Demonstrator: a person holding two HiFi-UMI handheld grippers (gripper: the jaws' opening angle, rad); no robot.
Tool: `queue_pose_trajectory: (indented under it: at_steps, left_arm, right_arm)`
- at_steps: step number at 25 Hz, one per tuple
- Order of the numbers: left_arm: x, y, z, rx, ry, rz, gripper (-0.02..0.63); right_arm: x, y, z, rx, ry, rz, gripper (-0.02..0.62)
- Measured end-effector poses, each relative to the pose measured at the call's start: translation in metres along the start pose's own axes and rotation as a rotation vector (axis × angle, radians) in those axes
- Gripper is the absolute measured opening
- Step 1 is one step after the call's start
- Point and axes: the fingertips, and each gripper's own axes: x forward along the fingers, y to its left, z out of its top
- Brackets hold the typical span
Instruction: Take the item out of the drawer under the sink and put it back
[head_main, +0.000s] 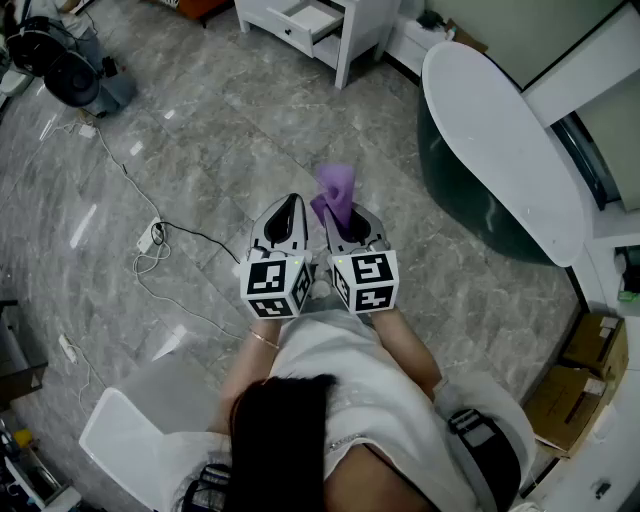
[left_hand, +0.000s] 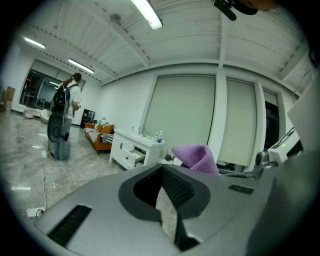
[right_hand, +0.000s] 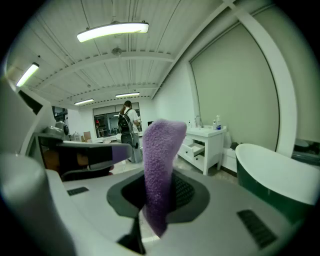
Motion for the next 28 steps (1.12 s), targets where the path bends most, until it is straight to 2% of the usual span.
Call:
queue_pose_trajectory:
  at_steps: [5, 12, 22, 28]
  left_arm:
    - [0.0, -0.005, -0.014, 0.048, 0.051, -0.021, 0.005]
    - [0.002, -0.02, -0.015, 0.032, 0.04, -0.013, 0.003]
    - [0.008, -0.02, -0.025, 0.028, 0.077, -0.03, 0.003]
    - [0.037, -0.008, -0.027, 0.013, 0.097, -0.088, 0.005]
  right_arm:
    - [-0.005, -0.003, -0.007, -0.001, 0.008, -0.009, 0.086]
    - [-0.012, -0.01, -0.01, 0.05, 0.016, 0.044, 0.087]
    - [-0.009, -0.018, -0.021, 0.093, 0.05, 0.012, 0.087]
    - [0.015, -0.027, -0.017, 0.113, 0.052, -0.037, 0.089]
